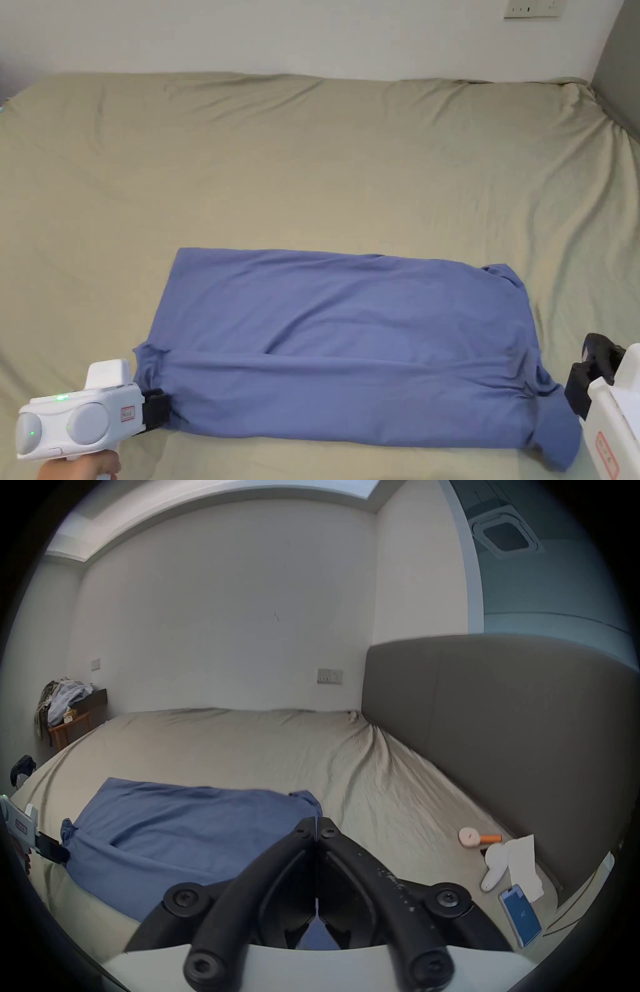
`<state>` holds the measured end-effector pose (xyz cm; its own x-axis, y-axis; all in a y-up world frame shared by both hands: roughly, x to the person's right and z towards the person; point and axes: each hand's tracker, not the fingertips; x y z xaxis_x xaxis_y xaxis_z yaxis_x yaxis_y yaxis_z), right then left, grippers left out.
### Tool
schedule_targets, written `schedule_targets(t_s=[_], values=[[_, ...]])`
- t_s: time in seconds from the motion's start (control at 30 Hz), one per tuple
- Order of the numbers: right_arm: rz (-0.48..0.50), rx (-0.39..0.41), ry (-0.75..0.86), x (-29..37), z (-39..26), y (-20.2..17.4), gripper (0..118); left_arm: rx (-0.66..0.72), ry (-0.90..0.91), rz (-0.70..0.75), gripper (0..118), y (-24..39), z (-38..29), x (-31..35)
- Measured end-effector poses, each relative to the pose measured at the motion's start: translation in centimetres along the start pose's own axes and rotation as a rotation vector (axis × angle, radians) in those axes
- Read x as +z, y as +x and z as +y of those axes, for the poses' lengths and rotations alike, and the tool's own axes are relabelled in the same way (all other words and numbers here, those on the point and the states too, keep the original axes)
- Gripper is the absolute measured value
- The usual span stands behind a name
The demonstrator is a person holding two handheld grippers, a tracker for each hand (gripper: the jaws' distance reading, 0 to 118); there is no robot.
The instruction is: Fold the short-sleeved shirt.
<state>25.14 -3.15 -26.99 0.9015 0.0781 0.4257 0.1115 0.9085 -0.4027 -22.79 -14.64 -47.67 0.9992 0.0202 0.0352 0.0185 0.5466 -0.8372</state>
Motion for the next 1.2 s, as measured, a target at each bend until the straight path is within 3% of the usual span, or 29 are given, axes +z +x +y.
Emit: schedule_targets(t_s=[0.03,0.1,0.13,0.17,0.27,0.33,0.37,0.43,0.53,0.57,0.6,0.83,0.97,1.2], values=[[-0.005,-0.004,-0.036,-0.6,-0.4,0.3,2,-0.024,-0.006,-0.02,59,0.2,0.1,0.3],[-0.022,-0.013,-0.124,-1.7,-1.2,0.6,3,-0.071,0.007,-0.019,25,0.9,0.1,0.8],[-0.018,-0.02,-0.195,-2.9,-1.9,1.0,6,-0.085,0.008,-0.012,14,1.4,0.4,1.0],[-0.012,-0.028,-0.267,-4.0,-2.8,1.4,18,-0.109,0.018,0.002,11,1.7,0.4,1.4],[-0.024,-0.074,-0.459,-7.1,-5.9,2.1,75,-0.15,0.09,0.027,8,2.2,0.4,2.8],[0.005,-0.118,-0.509,-8.4,-7.9,2.4,96,-0.201,0.118,0.043,7,2.6,0.2,3.6],[0.014,-0.124,-0.536,-9.0,-8.6,2.4,99,-0.202,0.124,0.037,7,2.8,0.1,4.0],[0.037,-0.145,-0.582,-9.8,-9.5,2.2,92,-0.202,0.122,0.03,7,2.9,0.3,4.2],[0.1,-0.161,-0.553,-8.6,-9.4,1.3,52,-0.176,0.13,0.023,7,2.7,0.5,4.6],[0.102,-0.174,-0.524,-8.0,-8.9,1.4,27,-0.158,0.132,0.018,7,2.5,0.5,4.9],[0.14,-0.199,-0.503,-7.2,-8.3,1.5,13,-0.125,0.136,0.005,7,2.1,0.5,5.2],[0.147,-0.187,-0.411,-1.4,-5.3,2.3,12,0.014,0.164,-0.037,7,-0.5,-0.2,8.0],[0.139,-0.167,-0.391,1.9,-6.1,5.1,12,0.027,0.146,-0.027,7,-2.1,-2.9,10.9],[0.172,-0.179,-0.534,4.9,-12.2,6.7,13,0.032,0.0,0.004,7,-3.7,-10.1,11.6]])
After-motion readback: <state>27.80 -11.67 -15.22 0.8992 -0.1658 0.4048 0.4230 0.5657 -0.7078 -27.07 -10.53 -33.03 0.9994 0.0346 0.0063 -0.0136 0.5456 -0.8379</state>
